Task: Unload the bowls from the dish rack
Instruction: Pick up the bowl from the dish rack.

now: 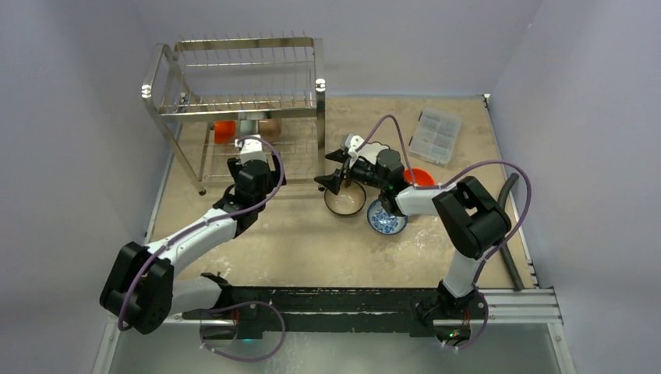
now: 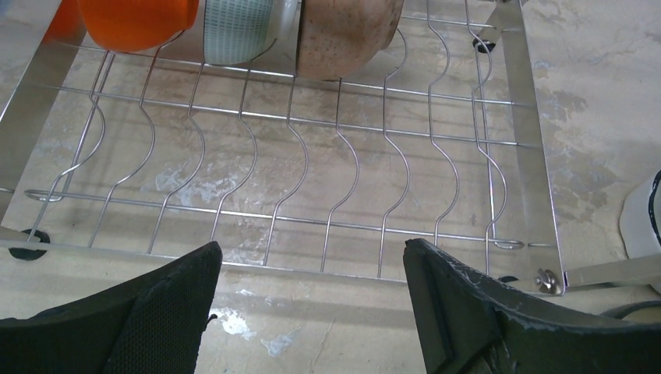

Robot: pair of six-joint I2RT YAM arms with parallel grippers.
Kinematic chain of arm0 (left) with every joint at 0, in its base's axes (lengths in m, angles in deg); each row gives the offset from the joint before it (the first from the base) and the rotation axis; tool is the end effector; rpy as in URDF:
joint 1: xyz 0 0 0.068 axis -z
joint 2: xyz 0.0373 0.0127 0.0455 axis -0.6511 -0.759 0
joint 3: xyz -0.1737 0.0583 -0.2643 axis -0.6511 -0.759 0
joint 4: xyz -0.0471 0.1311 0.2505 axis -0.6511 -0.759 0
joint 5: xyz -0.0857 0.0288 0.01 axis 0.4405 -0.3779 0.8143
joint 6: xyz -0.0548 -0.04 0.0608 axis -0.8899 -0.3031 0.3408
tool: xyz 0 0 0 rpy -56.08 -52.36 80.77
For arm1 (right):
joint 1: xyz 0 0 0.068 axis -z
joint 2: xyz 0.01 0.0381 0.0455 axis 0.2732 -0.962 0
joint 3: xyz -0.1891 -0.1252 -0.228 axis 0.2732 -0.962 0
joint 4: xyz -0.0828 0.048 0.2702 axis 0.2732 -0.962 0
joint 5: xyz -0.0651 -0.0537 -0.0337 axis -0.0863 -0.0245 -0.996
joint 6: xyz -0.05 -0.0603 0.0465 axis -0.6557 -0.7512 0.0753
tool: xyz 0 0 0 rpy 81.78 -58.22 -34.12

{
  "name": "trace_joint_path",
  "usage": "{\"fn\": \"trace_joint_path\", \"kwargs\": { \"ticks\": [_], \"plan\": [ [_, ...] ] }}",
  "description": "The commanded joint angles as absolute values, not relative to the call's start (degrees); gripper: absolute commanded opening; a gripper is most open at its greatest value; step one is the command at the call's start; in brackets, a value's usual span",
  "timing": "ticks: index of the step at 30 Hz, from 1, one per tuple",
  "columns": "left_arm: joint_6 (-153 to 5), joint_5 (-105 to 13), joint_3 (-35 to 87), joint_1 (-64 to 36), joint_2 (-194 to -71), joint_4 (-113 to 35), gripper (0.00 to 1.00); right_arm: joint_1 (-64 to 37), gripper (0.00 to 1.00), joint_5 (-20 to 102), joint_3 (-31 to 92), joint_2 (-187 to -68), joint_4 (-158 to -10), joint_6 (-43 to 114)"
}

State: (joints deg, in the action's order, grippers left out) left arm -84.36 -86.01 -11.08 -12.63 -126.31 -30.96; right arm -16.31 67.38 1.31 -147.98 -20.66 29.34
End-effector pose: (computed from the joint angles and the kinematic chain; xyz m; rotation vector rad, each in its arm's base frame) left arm 0.2829 -0.1014 0.2466 -0.2492 1.9046 -0.0268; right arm 0.3364 0.2661 0.2507 -0.8813 1.2470 0.8919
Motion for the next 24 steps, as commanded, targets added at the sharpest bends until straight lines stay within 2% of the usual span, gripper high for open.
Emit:
{"fn": "trace_joint_path", "kwargs": {
  "ticks": [1, 11, 16, 24],
  "plan": [
    [-81.6, -88.2, -7.4, -13.2, -128.5, -25.8, 0.85, -15.8, 0.82, 69.8, 4.9, -148.3, -17.0, 25.9],
    [-79.9, -90.6, -3.6, -13.8, -137.0, -21.3, 0.85, -16.9, 0.81, 55.8, 3.2, -150.9, -5.9, 31.3],
    [-79.5, -90.8, -2.9, -14.5, -139.0, -19.4, 0.85, -21.9, 0.81, 38.2, 1.4, -150.5, -2.9, 29.0],
    [-78.3, -89.9, -1.9, -15.7, -141.9, -17.4, 0.85, -25.7, 0.78, 22.8, 2.8, -151.9, -2.9, 32.0]
  ]
}}
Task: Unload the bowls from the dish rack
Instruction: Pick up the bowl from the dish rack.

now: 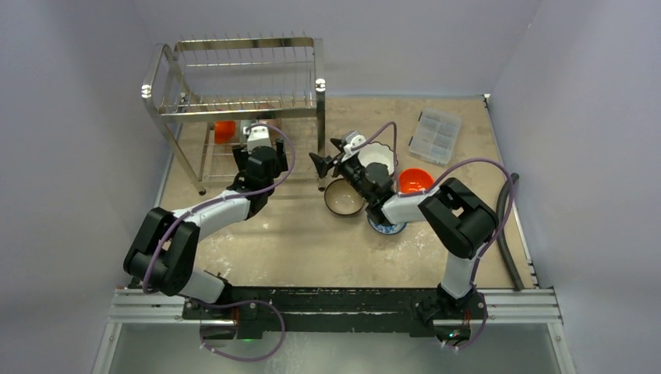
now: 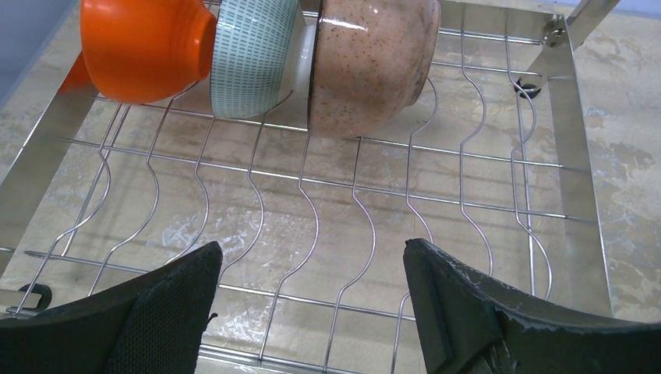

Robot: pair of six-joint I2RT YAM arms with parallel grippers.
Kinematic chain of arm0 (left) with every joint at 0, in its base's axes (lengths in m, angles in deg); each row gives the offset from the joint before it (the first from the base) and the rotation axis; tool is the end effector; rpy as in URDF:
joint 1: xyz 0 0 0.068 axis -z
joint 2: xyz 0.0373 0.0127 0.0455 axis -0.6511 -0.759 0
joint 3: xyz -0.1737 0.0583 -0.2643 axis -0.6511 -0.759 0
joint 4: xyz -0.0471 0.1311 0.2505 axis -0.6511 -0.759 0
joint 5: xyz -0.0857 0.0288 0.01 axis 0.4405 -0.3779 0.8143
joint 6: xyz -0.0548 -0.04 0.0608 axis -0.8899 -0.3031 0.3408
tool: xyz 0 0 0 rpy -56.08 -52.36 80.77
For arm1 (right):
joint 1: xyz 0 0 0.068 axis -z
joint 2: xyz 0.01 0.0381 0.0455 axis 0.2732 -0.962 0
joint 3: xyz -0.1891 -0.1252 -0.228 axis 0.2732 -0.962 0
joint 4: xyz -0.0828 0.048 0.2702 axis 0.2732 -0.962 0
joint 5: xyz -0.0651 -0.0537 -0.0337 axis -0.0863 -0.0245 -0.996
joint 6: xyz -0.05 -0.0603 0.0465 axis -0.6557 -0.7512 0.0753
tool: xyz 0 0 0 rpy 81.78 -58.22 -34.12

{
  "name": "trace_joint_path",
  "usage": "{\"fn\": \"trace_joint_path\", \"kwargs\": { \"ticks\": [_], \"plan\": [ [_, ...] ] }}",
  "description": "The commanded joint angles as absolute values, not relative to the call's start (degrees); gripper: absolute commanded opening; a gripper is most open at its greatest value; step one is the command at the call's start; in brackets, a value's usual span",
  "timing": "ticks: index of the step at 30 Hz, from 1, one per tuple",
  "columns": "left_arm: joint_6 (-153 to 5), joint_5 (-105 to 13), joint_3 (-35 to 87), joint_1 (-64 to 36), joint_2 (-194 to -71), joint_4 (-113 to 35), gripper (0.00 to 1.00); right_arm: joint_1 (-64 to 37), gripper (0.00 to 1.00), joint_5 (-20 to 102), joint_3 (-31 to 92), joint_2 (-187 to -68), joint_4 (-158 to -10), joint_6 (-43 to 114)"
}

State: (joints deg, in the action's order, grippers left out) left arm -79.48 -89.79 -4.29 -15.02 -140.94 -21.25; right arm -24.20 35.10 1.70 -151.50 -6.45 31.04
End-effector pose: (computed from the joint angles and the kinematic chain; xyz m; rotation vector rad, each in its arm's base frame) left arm 0.3432 -0.1116 0.2366 -0.2591 1.8626 0.1029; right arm 0.3363 0.2868 0.2665 -0.4436 1.1942 0.6632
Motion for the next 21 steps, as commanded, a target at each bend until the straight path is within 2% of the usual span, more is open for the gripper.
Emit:
{"fn": "trace_joint_path", "kwargs": {
  "ticks": [1, 12, 17, 21],
  "plan": [
    [-78.0, -90.1, -1.8, -15.8, -142.3, -17.2, 0.85, -26.4, 0.77, 20.6, 3.1, -152.3, -3.2, 31.9],
    [-74.6, -90.9, -0.1, -16.3, -144.5, -14.9, 0.85, -32.9, 0.76, 1.2, 6.1, -156.6, -0.7, 25.6],
    [-73.6, -90.8, 1.0, -16.3, -146.0, -14.3, 0.85, -34.0, 0.73, -2.3, 7.5, -157.8, -1.3, 25.0],
    [-72.9, -91.4, 1.8, -16.3, -147.5, -13.6, 0.85, -34.7, 0.67, -2.7, 7.8, -158.4, -1.5, 25.0]
  ]
}}
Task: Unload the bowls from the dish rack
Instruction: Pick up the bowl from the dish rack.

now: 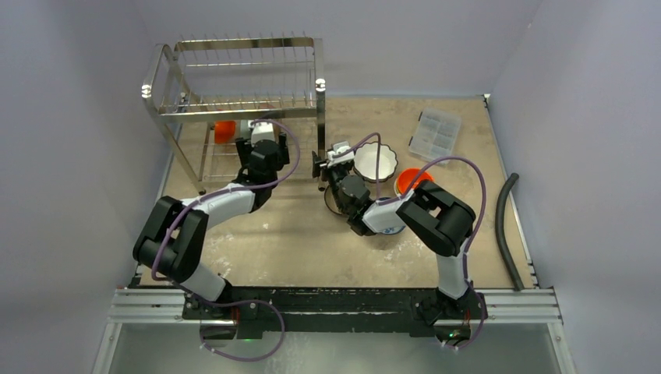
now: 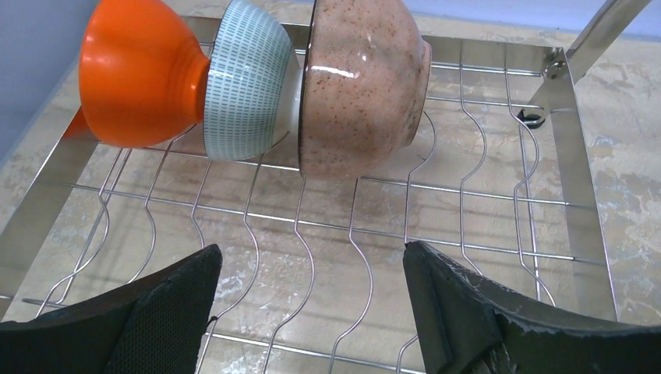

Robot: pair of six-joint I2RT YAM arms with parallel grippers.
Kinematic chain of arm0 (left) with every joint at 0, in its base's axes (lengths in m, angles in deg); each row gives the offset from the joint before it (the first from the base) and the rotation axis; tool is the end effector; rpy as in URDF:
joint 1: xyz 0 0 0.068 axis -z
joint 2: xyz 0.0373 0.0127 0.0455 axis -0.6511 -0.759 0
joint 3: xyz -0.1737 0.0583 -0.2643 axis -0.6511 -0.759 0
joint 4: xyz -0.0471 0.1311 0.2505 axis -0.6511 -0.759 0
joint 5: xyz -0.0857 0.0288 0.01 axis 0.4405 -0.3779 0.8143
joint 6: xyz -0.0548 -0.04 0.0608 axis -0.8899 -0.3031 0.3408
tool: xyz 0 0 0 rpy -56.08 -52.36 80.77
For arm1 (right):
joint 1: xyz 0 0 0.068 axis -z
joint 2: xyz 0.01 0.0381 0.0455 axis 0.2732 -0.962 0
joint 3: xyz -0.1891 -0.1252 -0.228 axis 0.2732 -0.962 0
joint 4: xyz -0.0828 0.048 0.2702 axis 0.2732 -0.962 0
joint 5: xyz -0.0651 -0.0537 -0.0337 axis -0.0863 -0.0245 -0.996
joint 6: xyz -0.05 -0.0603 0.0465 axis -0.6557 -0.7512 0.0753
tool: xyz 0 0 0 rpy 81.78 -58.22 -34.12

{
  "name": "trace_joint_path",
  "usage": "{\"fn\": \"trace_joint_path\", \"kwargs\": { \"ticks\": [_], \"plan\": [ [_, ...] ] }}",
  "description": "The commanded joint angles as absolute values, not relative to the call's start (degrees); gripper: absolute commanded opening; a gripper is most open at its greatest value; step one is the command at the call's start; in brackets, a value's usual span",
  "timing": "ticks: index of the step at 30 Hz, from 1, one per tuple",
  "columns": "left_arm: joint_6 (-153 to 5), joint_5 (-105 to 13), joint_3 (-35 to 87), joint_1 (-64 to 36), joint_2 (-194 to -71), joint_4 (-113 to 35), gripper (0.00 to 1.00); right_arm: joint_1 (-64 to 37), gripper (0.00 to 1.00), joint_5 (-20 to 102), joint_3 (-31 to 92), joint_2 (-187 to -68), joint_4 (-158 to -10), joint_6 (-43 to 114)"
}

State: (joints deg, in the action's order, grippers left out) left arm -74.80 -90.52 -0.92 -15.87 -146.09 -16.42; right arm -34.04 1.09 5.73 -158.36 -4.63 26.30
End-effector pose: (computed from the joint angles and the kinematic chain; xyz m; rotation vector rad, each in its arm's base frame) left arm 0.3687 -0.1166 0.2382 -0.2230 1.8237 0.1540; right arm 0.3271 0.3216 0.2390 -0.1120 1.3147 0.3553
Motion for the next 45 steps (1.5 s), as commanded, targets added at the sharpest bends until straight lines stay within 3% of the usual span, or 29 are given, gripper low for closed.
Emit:
{"fn": "trace_joint_path", "kwargs": {
  "ticks": [1, 10, 22, 45],
  "plan": [
    [-72.9, -91.5, 1.9, -16.3, -147.8, -13.4, 0.85, -34.9, 0.65, -2.8, 7.7, -158.5, -1.6, 25.0],
    [-70.9, -92.3, 4.0, -16.3, -149.6, -12.7, 0.85, -36.0, 0.43, -1.8, 7.7, -158.2, -4.0, 26.9],
    [-71.5, -93.8, 8.3, -16.3, -156.2, -10.0, 0.86, -36.2, 0.00, 2.2, 8.1, -158.3, -6.1, 28.2],
    [-69.5, -102.1, 19.8, -15.3, -167.6, -8.2, 0.92, -36.8, 0.00, 7.5, 10.3, -158.9, -12.0, 27.5]
  ]
}}
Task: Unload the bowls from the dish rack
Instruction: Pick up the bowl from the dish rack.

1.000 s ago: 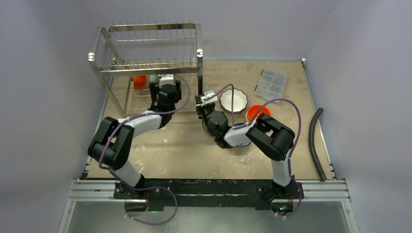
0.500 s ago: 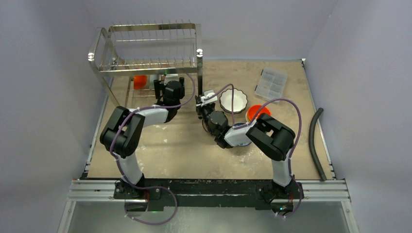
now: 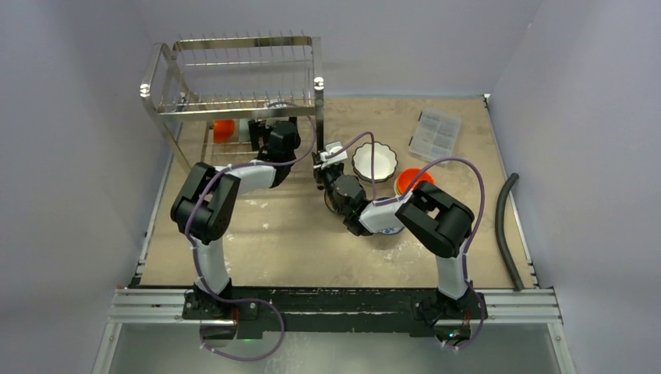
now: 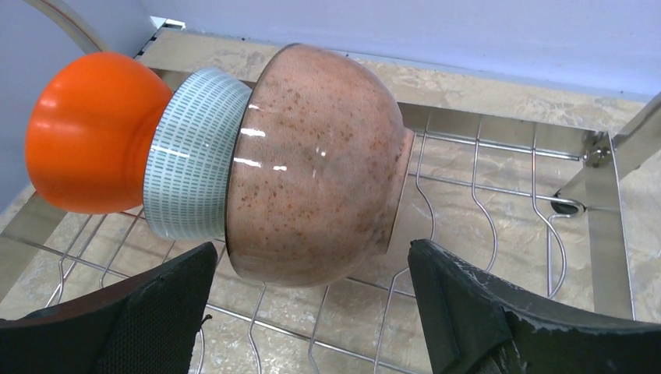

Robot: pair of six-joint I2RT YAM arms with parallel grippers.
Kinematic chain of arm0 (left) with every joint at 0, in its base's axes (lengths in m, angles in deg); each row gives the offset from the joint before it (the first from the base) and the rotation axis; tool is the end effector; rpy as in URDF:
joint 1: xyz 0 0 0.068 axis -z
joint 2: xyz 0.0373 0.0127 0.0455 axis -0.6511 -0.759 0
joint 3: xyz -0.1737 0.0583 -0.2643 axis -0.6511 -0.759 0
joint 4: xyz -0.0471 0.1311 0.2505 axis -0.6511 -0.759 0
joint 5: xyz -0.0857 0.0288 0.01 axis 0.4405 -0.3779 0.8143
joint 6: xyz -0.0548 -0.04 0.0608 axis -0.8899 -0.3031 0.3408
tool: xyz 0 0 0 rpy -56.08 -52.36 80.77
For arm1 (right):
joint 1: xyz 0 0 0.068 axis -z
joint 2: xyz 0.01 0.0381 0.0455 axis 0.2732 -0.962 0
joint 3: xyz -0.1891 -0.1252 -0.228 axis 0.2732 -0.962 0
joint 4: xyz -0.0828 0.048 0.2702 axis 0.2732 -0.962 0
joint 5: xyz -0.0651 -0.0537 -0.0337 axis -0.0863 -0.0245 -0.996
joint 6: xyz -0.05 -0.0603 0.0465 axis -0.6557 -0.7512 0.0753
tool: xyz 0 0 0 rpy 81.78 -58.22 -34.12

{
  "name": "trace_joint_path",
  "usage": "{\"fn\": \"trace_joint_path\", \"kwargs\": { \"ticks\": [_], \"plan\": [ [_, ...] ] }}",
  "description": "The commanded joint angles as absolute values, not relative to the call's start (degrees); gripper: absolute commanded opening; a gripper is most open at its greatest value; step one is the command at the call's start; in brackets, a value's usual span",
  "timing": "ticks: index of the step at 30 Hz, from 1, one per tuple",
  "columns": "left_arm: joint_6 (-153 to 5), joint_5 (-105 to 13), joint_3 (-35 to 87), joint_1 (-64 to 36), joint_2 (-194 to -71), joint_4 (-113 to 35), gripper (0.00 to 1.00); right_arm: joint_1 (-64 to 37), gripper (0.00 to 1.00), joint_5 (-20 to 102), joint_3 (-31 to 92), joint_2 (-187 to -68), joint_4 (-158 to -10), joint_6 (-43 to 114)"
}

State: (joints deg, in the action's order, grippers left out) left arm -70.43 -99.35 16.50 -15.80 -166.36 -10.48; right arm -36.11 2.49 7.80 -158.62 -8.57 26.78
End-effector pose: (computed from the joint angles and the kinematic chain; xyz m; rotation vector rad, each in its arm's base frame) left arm 0.4597 -0.1487 0.2187 -0.2781 1.7528 0.3182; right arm 0.3203 0.3424 0.2396 -0.1710 1.3385 0.3930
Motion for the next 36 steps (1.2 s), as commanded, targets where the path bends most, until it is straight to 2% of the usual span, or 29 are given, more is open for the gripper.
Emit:
{"fn": "trace_joint_path", "kwargs": {
  "ticks": [1, 8, 26, 36],
  "plan": [
    [-69.4, -102.7, 20.2, -15.2, -167.8, -8.3, 0.92, -36.9, 0.00, 7.7, 10.4, -158.9, -12.1, 27.4],
    [-68.7, -108.0, 22.7, -15.1, -169.7, -10.6, 0.95, -37.0, 0.00, 7.7, 10.2, -158.8, -12.1, 27.5],
    [-68.0, -106.2, 27.7, -15.2, -174.8, -13.7, 0.95, -37.0, 0.00, 7.7, 9.8, -158.9, -12.3, 27.8],
    [-67.7, -107.0, 27.5, -15.2, -173.5, -14.6, 0.88, -37.0, 0.00, 7.9, 9.9, -159.0, -12.6, 27.7]
  ]
}}
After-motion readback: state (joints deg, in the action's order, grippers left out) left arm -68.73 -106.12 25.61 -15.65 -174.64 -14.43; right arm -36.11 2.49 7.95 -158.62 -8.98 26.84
